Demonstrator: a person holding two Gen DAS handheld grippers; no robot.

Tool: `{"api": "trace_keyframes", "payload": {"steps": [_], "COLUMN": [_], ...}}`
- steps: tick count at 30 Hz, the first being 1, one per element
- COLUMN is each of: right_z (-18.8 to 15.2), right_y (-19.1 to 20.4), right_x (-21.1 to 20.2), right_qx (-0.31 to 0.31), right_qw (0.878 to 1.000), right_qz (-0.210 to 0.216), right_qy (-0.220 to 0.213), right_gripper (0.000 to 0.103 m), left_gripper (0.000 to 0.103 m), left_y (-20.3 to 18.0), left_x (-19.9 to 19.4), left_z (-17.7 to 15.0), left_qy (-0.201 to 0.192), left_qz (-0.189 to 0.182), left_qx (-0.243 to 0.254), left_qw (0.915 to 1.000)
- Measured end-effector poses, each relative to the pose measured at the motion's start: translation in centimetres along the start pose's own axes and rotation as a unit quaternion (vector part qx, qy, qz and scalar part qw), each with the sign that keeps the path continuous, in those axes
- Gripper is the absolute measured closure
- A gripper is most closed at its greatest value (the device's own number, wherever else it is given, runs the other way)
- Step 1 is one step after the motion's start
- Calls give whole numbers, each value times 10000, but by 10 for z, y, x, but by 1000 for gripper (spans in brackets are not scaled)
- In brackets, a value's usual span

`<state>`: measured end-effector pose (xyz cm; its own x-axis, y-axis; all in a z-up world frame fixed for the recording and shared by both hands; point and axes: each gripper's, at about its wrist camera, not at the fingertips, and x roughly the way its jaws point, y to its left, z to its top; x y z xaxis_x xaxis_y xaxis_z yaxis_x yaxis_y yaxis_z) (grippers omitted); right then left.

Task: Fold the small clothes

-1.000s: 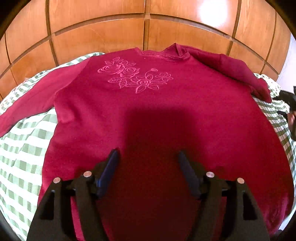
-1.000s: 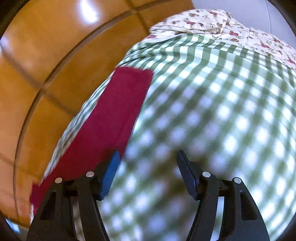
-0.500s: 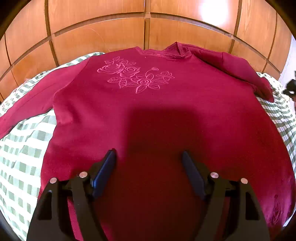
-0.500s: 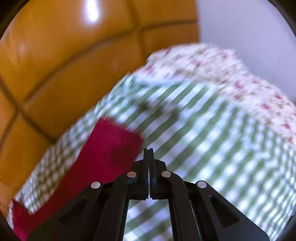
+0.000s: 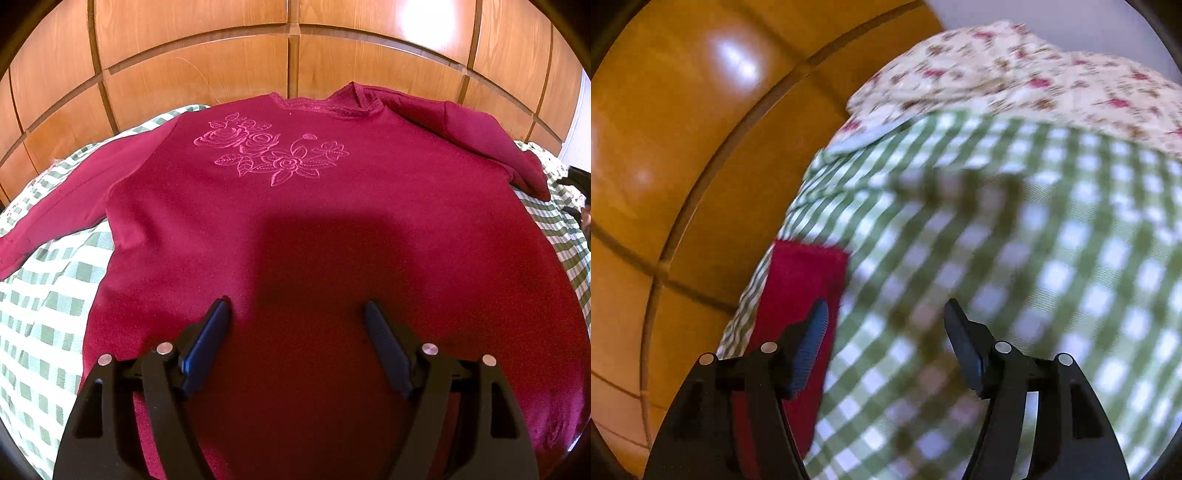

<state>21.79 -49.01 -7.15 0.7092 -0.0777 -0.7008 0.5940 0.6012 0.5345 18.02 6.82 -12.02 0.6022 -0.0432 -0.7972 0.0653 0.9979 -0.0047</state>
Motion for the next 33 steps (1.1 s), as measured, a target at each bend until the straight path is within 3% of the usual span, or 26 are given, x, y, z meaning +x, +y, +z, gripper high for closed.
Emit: {"api": "trace_keyframes", "payload": {"steps": [5, 7, 8, 9, 12, 16, 19, 22, 23, 25, 27, 28, 30, 33], "right_z": [-1, 1, 3, 4, 12, 34, 42, 29, 21, 9, 0, -5, -18, -46], "right_y": [39, 55, 60, 66, 80, 61, 37, 15, 7, -3, -8, -10, -9, -1], "right_x": [38, 48, 49, 48, 16, -21, -18, 7, 14, 9, -4, -13, -31, -45], "right_qx": [-384, -749, -903, -1058, -1406, -1178, -823, -700, -634, -516, -416, -394, -476, -782], "right_qw": [9991, 9961, 9944, 9926, 9877, 9844, 9865, 9845, 9840, 9872, 9909, 9916, 9932, 9956], "right_qz": [-118, -461, -516, -548, -663, -1103, -1273, -1590, -1662, -1490, -1256, -1208, -1037, -442], "right_qy": [120, 108, 170, 239, -149, -696, -615, -256, -137, -225, -233, -256, -244, 258], "right_gripper": [40, 66, 91, 98, 98, 98, 98, 98, 96, 81, 36, 31, 31, 31], "left_gripper": [24, 23, 23, 23, 23, 23, 23, 23, 23, 23, 23, 23, 23, 23], "left_y": [-1, -1, 0, 0, 1, 2, 2, 3, 3, 3, 4, 4, 6, 9], "left_x": [1, 1, 1, 2, 2, 1, 1, 1, 1, 1, 0, 0, -1, -6], "left_z": [1, 1, 1, 1, 0, 0, 0, 0, 0, -1, 0, -1, -1, -1], "left_qy": [17, 25, 26, 24, 14, 1, -1, 0, -1, -4, -11, -14, -17, 10], "left_qz": [49, 64, 65, 60, 44, 9, 5, 7, 1, -15, -35, -49, -82, -146], "left_qx": [0, -10, -14, -22, -46, -67, -67, -65, -69, -80, -91, -99, -110, -144], "left_qw": [10000, 10000, 10000, 10000, 10000, 10000, 10000, 10000, 10000, 10000, 10000, 9999, 9999, 9998]}}
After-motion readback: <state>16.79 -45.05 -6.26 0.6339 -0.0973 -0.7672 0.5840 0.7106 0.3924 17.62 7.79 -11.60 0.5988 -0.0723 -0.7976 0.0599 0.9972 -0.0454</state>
